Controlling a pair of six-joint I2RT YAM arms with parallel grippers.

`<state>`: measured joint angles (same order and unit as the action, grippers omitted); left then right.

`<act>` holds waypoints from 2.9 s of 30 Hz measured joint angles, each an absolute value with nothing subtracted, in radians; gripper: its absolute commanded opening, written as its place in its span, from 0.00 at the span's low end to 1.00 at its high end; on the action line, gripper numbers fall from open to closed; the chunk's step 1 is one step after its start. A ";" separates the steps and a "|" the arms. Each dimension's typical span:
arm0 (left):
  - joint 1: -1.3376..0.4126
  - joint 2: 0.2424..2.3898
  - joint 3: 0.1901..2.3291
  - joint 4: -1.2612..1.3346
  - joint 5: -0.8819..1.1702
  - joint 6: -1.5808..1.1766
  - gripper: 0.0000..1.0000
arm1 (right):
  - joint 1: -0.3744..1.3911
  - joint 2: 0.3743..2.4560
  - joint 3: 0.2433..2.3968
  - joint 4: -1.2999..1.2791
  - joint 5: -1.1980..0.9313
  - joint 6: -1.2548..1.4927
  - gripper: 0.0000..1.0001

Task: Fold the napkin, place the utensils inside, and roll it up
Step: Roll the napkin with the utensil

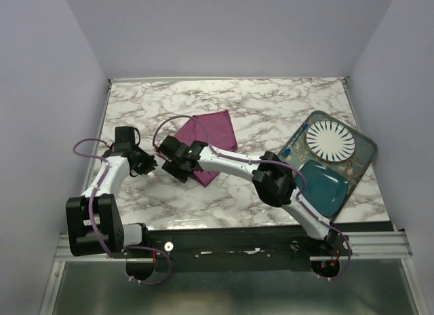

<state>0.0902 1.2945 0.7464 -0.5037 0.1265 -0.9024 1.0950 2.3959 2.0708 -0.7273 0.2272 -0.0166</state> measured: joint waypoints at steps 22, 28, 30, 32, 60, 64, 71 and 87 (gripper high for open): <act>0.142 1.277 0.742 -0.523 0.114 -0.886 0.38 | 1.150 2.490 2.161 -0.712 0.446 -0.029 0.14; 0.142 1.277 0.719 -0.504 0.134 -0.861 0.45 | 1.151 2.491 2.156 -0.675 0.487 -0.040 0.00; 0.143 1.277 0.705 -0.492 0.155 -0.852 0.49 | 1.150 2.491 2.153 -0.669 0.485 -0.047 0.00; 0.143 1.277 0.678 -0.460 0.183 -0.845 0.52 | 1.148 2.490 2.153 -0.669 0.469 -0.052 0.00; 0.030 1.536 0.620 0.017 0.538 -1.053 0.69 | 0.835 2.380 1.930 -0.527 -0.463 0.252 0.00; 0.000 1.581 0.655 0.012 0.530 -1.084 0.61 | 0.795 2.379 1.902 -0.488 -0.574 0.287 0.00; -0.045 1.625 0.746 -0.083 0.423 -1.069 0.34 | 0.750 2.379 1.883 -0.440 -0.706 0.313 0.00; -0.067 1.678 0.855 -0.244 0.370 -0.962 0.00 | 0.761 2.376 1.919 -0.503 -0.692 0.198 0.57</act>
<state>-0.0673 1.6779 0.8551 -0.2440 0.3702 -0.9623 0.7609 2.3756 1.9186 -0.5030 -0.6918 0.1982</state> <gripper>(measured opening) 0.023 0.404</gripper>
